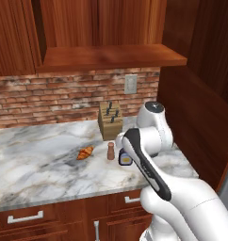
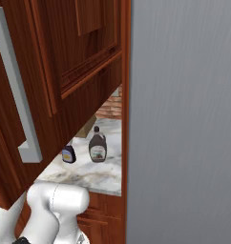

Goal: There are various items on the counter. Only move the condiments/shakers into the cabinet.

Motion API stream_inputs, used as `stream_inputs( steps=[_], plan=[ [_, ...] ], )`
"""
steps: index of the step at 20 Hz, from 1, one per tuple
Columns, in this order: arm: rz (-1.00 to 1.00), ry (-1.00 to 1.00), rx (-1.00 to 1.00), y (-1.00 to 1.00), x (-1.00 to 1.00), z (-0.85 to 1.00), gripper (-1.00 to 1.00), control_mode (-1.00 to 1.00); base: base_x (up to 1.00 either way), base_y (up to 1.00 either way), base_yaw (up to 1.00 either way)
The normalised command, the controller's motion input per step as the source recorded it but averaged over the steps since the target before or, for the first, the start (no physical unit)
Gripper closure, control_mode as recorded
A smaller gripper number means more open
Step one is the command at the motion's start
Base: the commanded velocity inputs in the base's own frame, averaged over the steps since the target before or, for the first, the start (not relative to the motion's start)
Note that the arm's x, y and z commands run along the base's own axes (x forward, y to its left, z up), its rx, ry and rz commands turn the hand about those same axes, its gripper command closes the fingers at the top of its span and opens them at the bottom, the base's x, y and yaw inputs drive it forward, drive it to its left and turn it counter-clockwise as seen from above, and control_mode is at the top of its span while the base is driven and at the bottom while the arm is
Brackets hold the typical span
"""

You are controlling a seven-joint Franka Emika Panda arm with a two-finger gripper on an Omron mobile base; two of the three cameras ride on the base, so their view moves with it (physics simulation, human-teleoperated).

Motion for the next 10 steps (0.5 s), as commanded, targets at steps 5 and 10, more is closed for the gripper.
stream_inputs(
  steps=[5,10],
  plan=[
    [0.0,0.0,-0.01,0.0,0.28,-0.09,-1.0,-1.0,0.0,0.0,0.0],
    [0.0,0.0,0.0,0.01,0.31,-0.14,-1.0,-1.0,0.0,0.0,0.0]
  ],
)
